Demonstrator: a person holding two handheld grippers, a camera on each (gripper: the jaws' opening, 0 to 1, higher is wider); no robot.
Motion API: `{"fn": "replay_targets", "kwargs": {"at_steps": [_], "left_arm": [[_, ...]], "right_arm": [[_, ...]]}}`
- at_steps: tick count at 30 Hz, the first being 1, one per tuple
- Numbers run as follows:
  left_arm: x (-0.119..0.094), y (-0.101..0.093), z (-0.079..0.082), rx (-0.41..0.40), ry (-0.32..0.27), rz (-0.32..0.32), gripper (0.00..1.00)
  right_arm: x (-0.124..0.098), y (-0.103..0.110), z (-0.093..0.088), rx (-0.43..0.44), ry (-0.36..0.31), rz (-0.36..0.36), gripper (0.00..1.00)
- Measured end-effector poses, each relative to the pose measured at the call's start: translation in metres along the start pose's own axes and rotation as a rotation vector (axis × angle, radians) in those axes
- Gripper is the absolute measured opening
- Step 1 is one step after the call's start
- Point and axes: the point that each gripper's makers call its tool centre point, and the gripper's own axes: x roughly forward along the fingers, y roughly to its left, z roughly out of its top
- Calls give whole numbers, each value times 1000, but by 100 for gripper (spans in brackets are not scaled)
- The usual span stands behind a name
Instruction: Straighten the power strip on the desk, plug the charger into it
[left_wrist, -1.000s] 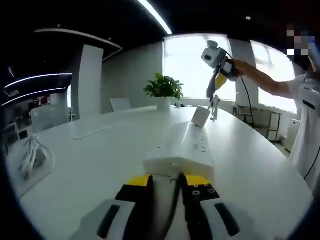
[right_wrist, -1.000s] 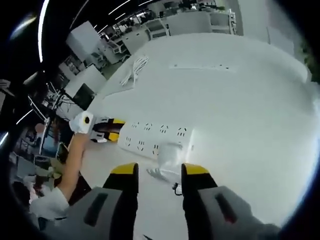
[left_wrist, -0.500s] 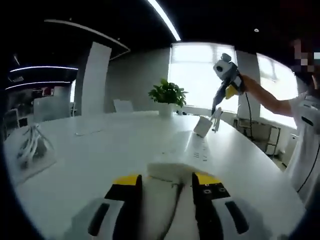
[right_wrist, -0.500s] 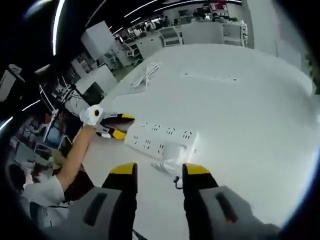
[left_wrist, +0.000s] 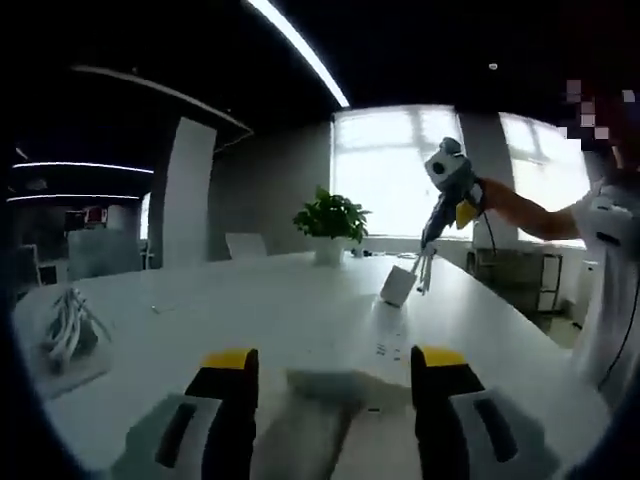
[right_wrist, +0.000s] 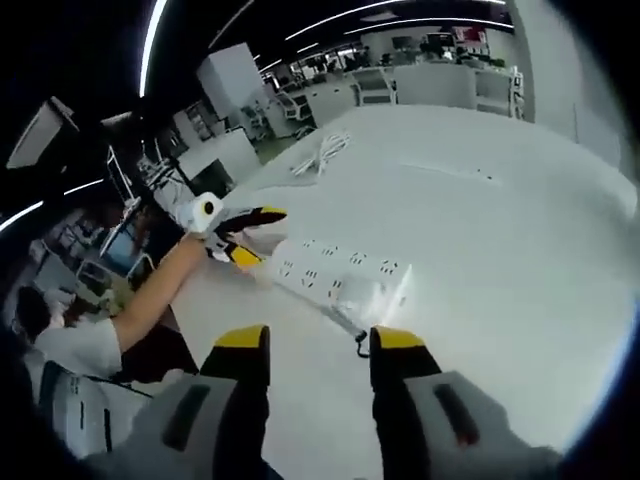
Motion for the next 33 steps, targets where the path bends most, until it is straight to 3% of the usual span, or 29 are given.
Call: {"fn": "replay_targets", "kwargs": {"at_steps": [4,6,11,13,15,25,29,33], "left_arm": [[-3,-11,7,22,17,18,60],[-6,-10,17,82,1,61,59],[-16,-28,38,17,-26,47,70],[-20,-36,43,15,-26,41,69],[-24,-41,43,17,-11,46,69],[-41,-72,52,41,5,62,69],[-44,-70,53,-33,48,152,69],[-41,-82,53,-28,61,157,68]], "right_arm": [[1,5,0,-8,-13,19,41],[1,4,0,-16,-11,19,41],[2,3,-1,-40,-5,15,38],[2,-1,3,-71,-37,-8,36],[2,-4,5,-126,-57,-12,35],[-7,-10,4,-78,-96,-17,38],[-14,-3,6,-23,-131,31,39],[-17,-4,3,-47,-144,17,39]]}}
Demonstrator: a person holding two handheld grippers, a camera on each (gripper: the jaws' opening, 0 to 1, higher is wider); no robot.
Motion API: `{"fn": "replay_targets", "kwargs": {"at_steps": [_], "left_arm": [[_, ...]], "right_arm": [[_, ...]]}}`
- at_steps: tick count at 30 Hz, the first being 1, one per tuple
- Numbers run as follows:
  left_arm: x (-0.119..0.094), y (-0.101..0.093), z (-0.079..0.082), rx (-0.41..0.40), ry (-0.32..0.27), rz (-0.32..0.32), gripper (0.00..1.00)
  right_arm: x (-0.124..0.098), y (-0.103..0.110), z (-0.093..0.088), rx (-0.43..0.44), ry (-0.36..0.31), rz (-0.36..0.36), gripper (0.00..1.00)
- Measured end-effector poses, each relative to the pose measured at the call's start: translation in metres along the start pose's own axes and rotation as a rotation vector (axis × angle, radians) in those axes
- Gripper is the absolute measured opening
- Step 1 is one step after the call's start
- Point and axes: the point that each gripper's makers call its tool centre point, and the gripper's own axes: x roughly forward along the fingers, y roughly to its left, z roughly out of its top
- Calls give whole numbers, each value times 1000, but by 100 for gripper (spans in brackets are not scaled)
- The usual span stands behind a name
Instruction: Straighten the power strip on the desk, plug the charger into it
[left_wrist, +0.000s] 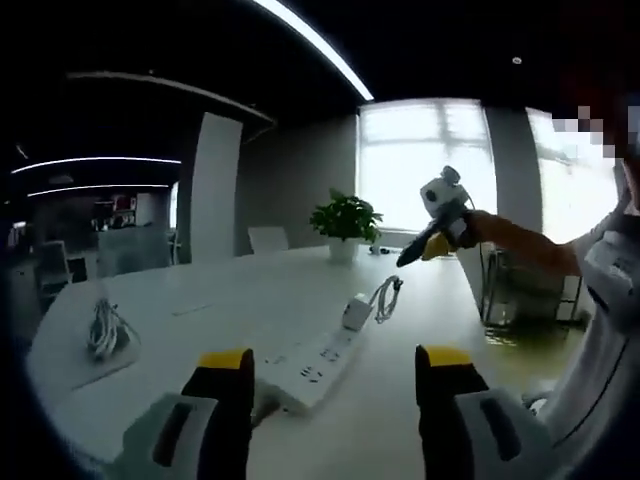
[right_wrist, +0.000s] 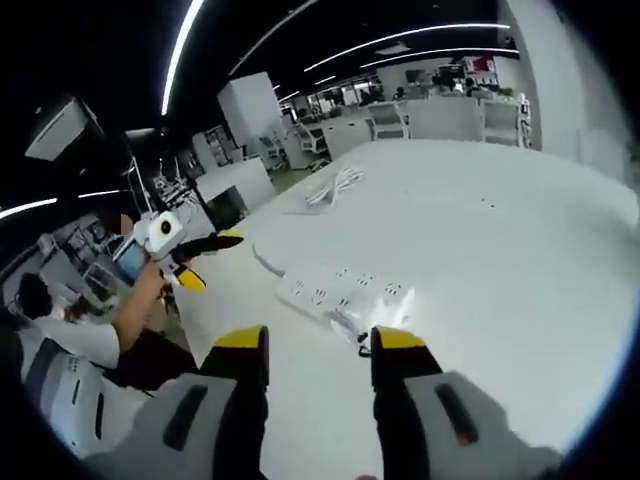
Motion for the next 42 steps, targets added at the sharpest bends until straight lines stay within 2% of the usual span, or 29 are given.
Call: {"fn": "replay_targets", "kwargs": {"at_steps": [6,11,17,20,23,30,36,42], "left_arm": [[3,-15,-4,42,41,-14,67],[2,-14,0,28,57,5,59],[-3,-11,5,16,54,28,58],[-7,-13,15,2,6,25,57],[-9,-13,19,-1,-9,31,58],[-12,-10,16,26,-2,49,58],[-8,-9,11,45,28,60,61],[-4,-18,5,64,77,49,63]], "right_arm": [[-5,0,-7,-28,-24,-10,39],[-10,5,-11,-37,-38,-14,40],[-15,9,-10,-110,-88,-29,43],[-17,6,-7,-145,-119,-34,43],[-18,8,-7,-151,-141,-17,46],[-20,7,-14,-152,-161,-6,46],[-22,6,-20,-148,-168,-3,45],[-26,8,-26,-168,-157,-7,45]]}}
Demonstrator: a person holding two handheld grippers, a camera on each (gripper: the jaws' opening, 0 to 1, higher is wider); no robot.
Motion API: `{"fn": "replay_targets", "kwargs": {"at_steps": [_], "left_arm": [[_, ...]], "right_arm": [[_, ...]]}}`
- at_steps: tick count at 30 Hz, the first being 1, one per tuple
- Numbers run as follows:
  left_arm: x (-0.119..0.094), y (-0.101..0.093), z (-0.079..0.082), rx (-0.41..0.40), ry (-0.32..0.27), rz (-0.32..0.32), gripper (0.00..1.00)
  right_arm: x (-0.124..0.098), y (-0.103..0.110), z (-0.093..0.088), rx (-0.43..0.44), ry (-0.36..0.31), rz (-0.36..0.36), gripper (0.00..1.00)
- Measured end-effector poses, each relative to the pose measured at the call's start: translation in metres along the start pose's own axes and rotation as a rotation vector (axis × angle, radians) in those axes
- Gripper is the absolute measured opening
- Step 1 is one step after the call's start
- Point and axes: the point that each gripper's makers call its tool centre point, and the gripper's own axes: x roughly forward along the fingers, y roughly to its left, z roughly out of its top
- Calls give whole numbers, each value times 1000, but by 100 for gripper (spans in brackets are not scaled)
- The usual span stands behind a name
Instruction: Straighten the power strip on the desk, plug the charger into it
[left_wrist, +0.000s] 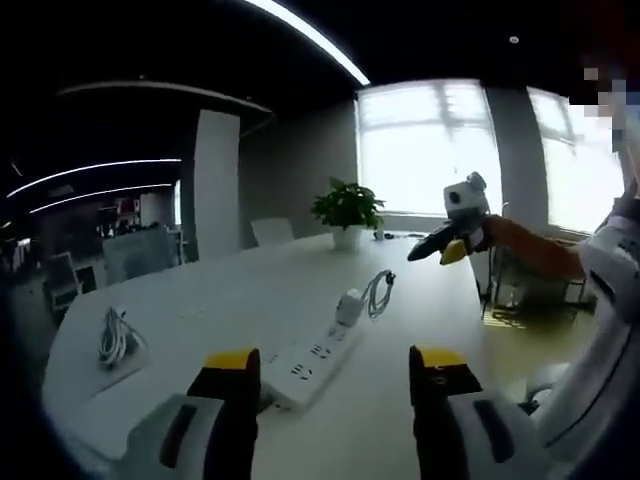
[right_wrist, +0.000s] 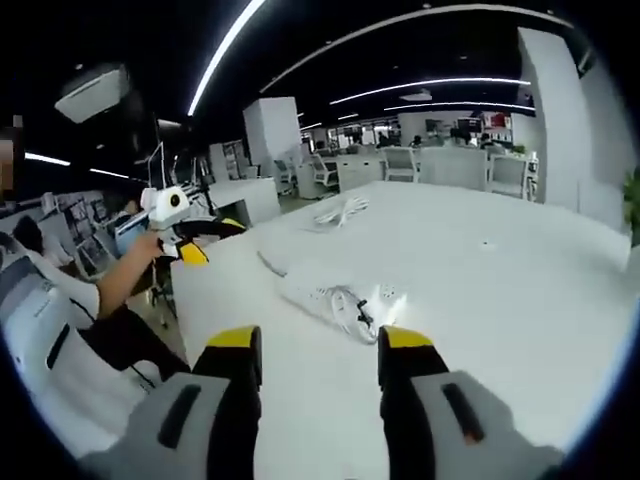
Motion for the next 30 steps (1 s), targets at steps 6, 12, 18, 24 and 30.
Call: {"fn": "replay_targets", "kwargs": {"at_steps": [6,12,18,24,30], "left_arm": [[-2,-4,2,15,3,-7,61],[-4,-3,0,6,-4,-4,60],[-5,0,-7,7,16,7,61],[-8,6,-7,-17,3,20,61],[-6,6,-12,-24,9,23,60]], "right_arm": [[-2,1,-5,-6,15,-5,45],[1,1,-13,-9,32,-6,45],[0,-4,-13,-8,37,-21,45],[1,-2,-14,-6,33,-17,45],[2,-2,-20,-4,40,-15,44]]}}
